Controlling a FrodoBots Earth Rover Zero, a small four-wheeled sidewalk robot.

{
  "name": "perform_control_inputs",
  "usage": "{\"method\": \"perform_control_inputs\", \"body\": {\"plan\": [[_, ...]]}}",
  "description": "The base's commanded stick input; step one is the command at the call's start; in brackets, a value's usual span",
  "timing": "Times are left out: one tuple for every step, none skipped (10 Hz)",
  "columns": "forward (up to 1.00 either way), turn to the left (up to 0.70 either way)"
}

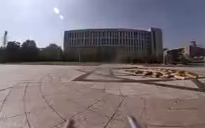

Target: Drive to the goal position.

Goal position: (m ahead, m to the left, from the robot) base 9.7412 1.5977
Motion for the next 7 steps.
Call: {"method": "perform_control_inputs", "body": {"plan": [[0.70, 0.02], [0.70, 0.02], [0.70, 0.02], [0.70, 0.02], [0.70, 0.02], [0.70, 0.02], [0.70, 0.02]]}}
